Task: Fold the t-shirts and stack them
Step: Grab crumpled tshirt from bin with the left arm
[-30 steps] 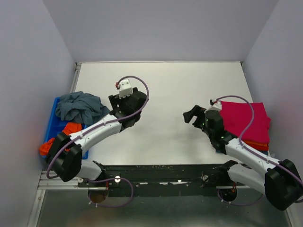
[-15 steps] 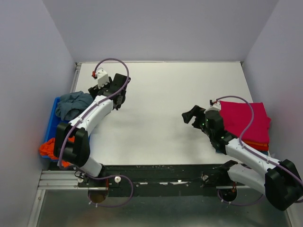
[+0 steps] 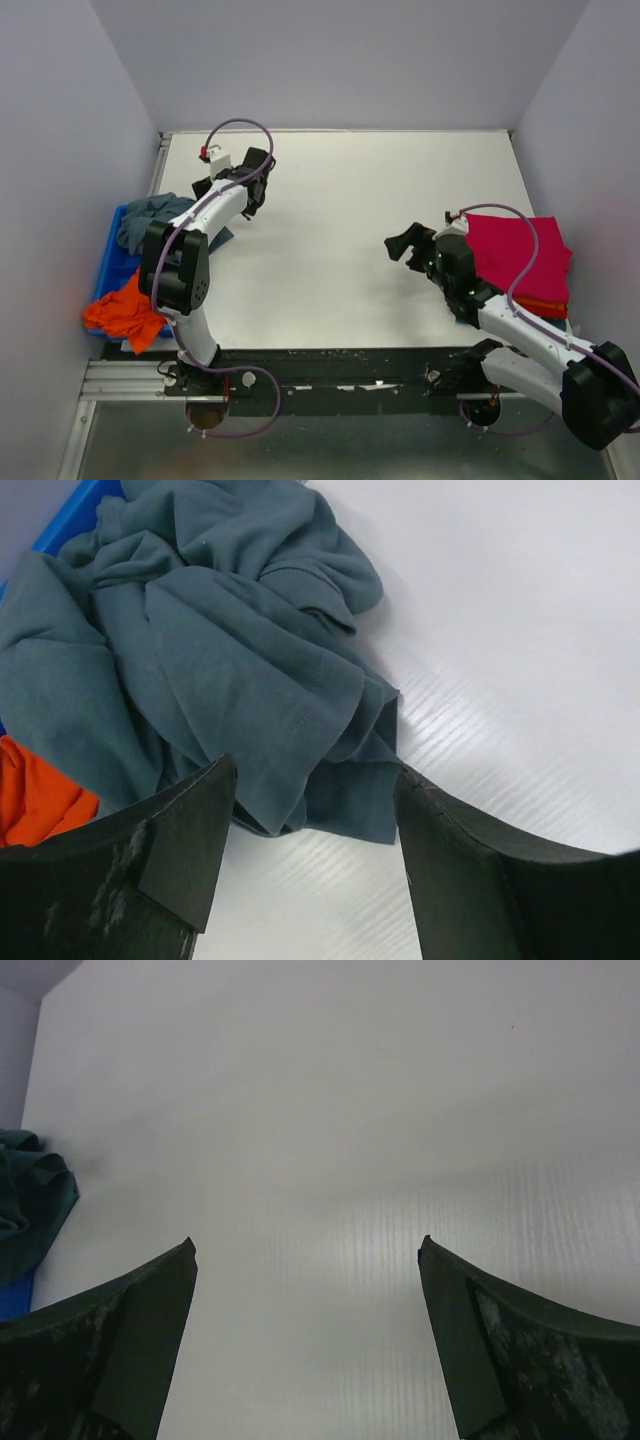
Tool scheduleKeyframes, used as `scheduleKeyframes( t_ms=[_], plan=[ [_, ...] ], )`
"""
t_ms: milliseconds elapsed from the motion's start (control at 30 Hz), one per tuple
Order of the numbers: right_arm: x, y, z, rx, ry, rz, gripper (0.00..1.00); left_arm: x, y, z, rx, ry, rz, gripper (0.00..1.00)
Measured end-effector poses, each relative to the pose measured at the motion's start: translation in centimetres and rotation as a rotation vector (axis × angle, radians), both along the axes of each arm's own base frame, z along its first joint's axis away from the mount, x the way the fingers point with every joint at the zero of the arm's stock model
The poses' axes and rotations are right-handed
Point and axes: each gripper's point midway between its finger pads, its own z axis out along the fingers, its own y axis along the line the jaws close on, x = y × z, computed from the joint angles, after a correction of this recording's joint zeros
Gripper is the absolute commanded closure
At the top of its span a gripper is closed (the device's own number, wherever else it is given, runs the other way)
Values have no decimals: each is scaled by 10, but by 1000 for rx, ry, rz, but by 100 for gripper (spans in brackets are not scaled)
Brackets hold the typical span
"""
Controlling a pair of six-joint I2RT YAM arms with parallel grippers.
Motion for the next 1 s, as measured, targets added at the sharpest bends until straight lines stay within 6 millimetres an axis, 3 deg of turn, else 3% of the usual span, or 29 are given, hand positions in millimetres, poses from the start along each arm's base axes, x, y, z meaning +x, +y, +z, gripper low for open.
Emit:
scheduleKeyframes(
  t_ms=[200, 300, 400, 467, 600, 733, 767, 800, 833, 867, 933, 1000],
  plan=[
    [-1, 0, 0, 1, -2, 0, 0, -11, 15, -27, -56, 64, 22, 36],
    [-3, -2, 2, 6, -11, -1, 0, -19, 17, -44, -86, 103, 20, 61],
    [-5, -3, 4, 12, -22, -1, 0, -24, 16, -54, -105, 118, 18, 100],
    [-5, -3, 5, 14, -26, -1, 0, -27, 17, -56, -110, 125, 16, 100],
    [-5, -3, 5, 14, -26, -2, 0, -28, 17, -40, -118, 90, 11, 100],
    [-5, -3, 2, 8, -16, -1, 0, -25, 19, -1, -119, -9, 12, 100],
    [-5, -3, 1, 7, -13, -2, 0, -25, 20, 7, -122, -33, 12, 96],
    [-5, -3, 0, 6, -12, -2, 0, -26, 20, 17, -126, -59, 9, 77],
    [-5, -3, 0, 5, -11, -1, 0, -26, 20, 24, -129, -80, 6, 45],
    [-5, -3, 0, 5, -11, -1, 0, -25, 20, 28, -130, -95, 3, 31],
    [-4, -3, 1, 8, -16, -1, 0, -23, 20, 29, -130, -102, -5, 25],
    [-4, -2, 1, 10, -18, 0, 0, -19, 19, 22, -126, -83, -14, 24]
  ],
)
